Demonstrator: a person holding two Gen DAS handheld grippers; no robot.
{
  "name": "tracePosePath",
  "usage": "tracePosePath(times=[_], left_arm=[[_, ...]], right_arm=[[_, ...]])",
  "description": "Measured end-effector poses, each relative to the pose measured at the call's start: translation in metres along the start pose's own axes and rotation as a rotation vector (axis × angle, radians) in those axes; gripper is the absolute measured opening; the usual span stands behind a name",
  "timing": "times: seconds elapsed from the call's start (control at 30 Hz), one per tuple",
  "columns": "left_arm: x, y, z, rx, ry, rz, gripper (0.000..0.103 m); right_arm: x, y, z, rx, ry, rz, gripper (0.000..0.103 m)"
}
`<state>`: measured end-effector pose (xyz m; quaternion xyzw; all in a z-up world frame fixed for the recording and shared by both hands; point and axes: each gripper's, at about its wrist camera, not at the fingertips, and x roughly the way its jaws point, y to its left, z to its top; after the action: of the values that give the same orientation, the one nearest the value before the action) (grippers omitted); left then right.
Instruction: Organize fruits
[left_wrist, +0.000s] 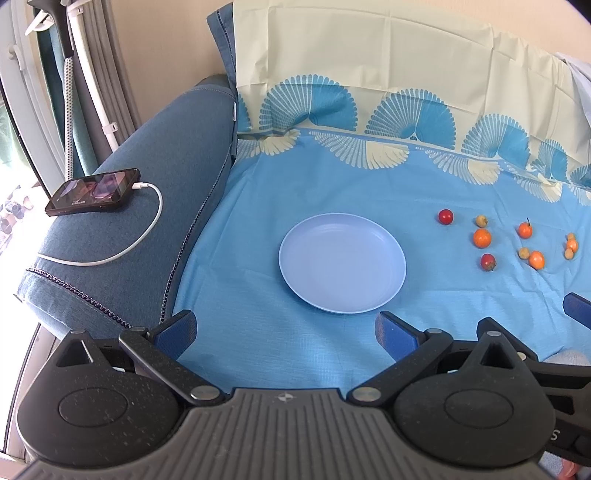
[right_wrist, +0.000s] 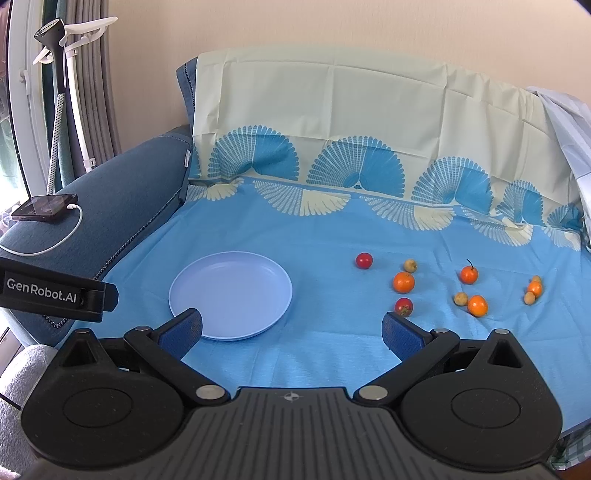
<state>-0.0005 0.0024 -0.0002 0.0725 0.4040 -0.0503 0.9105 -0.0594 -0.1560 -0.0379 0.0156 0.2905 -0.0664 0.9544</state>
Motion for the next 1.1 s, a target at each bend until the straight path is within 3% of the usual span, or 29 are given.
tracePosePath(times=[0.33,0.57,1.1], left_arm=[[0.004,-0.004,0.003,0.012,0.02,0.011,0.103],[0.009,-0.019,0.007,0.053,0.043,0.02,0.103],[0.035,-0.096,0.028,0.165,0.112,-0.004,0.103]], right_arm=[[0.003,-0.006,0.002,0.021,0.029,0.003,0.103],[0.007,-0.027,0.004,0.103,0.058,0.011,0.103],[0.03,-0.127,-0.001,0.406,0.089,-0.028,0.103]])
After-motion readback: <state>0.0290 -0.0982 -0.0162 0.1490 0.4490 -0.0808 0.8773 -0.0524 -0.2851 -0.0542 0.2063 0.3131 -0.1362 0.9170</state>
